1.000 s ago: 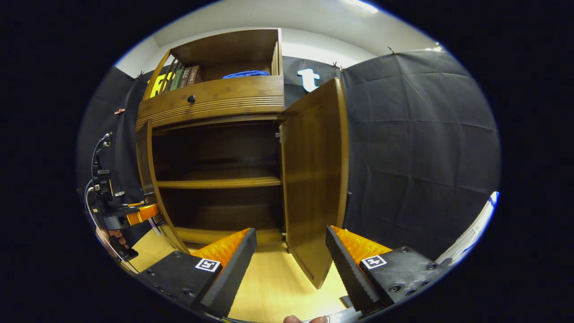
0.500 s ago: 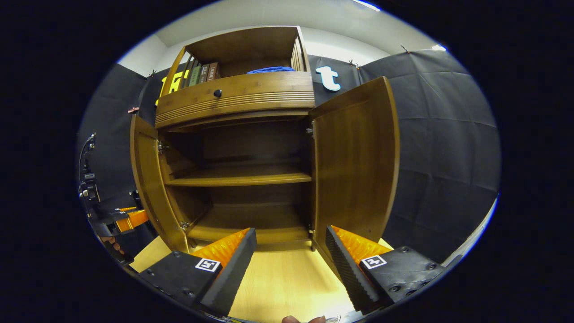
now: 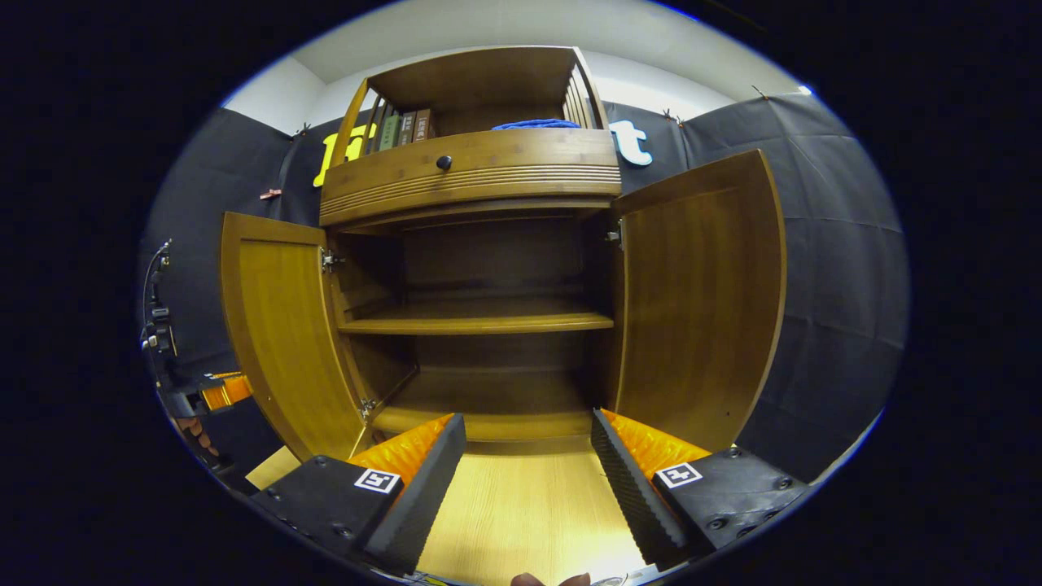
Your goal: Open the right door of the double-door shoe cabinet with the right hand, and open the left door with the left hand.
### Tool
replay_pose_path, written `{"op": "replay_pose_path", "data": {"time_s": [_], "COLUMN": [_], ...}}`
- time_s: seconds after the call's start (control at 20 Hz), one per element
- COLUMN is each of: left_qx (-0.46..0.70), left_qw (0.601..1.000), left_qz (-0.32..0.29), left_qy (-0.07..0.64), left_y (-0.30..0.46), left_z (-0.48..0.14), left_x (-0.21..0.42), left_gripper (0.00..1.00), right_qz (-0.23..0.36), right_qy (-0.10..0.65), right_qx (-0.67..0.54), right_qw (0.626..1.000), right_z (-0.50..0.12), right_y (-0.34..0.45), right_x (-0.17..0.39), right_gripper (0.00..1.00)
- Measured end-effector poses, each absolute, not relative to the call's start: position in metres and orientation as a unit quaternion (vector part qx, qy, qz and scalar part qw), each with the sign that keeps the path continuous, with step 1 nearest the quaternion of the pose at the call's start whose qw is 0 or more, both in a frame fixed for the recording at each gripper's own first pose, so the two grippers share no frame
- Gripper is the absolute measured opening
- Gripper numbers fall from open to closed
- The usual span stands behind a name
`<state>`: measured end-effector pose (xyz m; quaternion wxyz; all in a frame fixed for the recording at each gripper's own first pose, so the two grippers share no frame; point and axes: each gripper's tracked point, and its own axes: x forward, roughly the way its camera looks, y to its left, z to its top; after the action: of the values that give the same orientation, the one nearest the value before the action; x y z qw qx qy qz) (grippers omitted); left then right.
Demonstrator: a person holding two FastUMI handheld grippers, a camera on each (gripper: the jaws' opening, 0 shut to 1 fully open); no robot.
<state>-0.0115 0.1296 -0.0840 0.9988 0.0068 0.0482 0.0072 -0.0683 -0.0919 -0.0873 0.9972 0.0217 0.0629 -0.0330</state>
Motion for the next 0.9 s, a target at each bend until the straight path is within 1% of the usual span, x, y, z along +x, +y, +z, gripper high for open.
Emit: {"op": "replay_pose_path", "data": {"time_s": [0.15, 0.35, 0.5, 0.9], "left_qx": [0.017, 0.009, 0.023, 0.013], "left_qw": [0.999, 0.999, 0.999, 0.999], "left_qz": [0.010, -0.010, -0.007, 0.000], "left_qy": [0.045, 0.043, 0.044, 0.041], "left_y": [0.149, 0.156, 0.159, 0.158], "left_z": [-0.081, -0.076, -0.077, -0.073], "left_x": [-0.016, -0.017, -0.016, -0.028], "left_gripper": [0.12, 0.11, 0.12, 0.11], "right_qz": [-0.022, -0.018, -0.019, -0.017], "right_qy": [0.067, 0.064, 0.064, 0.060], "right_qx": [0.022, 0.020, 0.019, 0.014], "right_qw": [0.997, 0.998, 0.998, 0.998], "right_z": [-0.089, -0.087, -0.088, -0.083], "right_y": [-0.082, -0.074, -0.070, -0.065], "right_x": [-0.069, -0.071, -0.073, -0.073], "right_gripper": [0.98, 0.98, 0.98, 0.98]}}
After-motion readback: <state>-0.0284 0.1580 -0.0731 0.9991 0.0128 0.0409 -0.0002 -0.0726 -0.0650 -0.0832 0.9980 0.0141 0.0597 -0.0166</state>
